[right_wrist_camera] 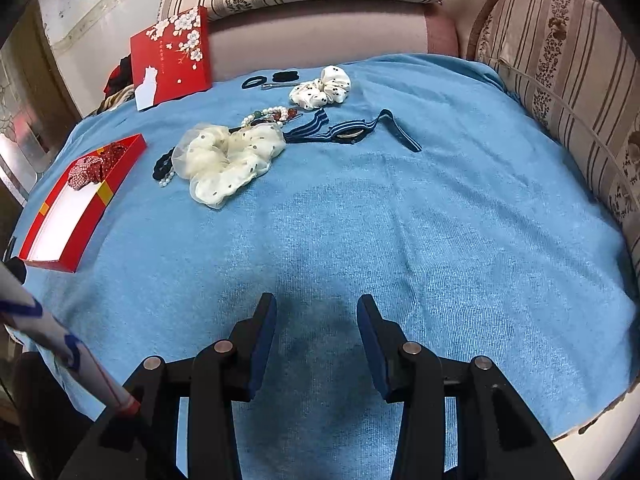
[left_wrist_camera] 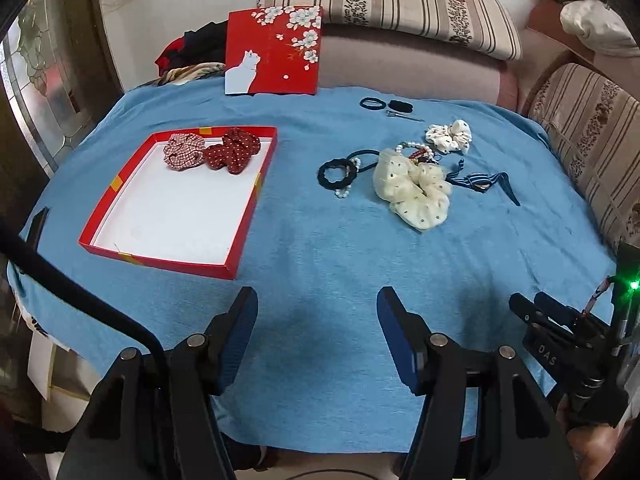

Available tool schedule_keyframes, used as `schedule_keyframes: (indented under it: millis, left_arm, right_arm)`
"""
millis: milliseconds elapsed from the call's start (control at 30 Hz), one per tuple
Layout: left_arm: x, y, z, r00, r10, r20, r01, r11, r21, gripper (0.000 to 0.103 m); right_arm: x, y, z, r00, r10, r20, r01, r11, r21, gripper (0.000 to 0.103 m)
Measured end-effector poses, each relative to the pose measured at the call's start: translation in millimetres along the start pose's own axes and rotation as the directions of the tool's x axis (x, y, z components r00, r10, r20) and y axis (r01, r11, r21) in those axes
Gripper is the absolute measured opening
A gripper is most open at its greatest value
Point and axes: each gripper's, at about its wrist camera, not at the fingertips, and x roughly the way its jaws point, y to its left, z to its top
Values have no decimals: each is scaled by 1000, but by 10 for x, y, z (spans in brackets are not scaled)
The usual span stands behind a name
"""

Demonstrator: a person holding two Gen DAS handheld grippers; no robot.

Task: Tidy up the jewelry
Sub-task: 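Move both grippers back toward the remaining scrunchies on the cloth, then grasp the cream sheer scrunchie with the left gripper while the right grasps the cherry-print scrunchie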

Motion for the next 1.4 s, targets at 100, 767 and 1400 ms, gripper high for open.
schedule_keyframes:
  millis: [100, 767, 1400]
  left_arm:
    - [-11, -27, 1, 1000, 0, 4, 0, 1000, 5, 61]
    - [379, -9, -7, 997, -6, -74, 5, 1000, -13, 62]
    - [1517, -164, 843, 949, -281, -143, 276, 960, -55, 63]
  right_arm:
    - [13, -21, 1, 1000, 0, 2, 0, 1000, 5, 47]
    - [254, -97, 56, 1000, 6, -20, -6, 999, 31, 51]
    - [646, -433, 618, 1000, -18, 12, 17, 996, 88, 52]
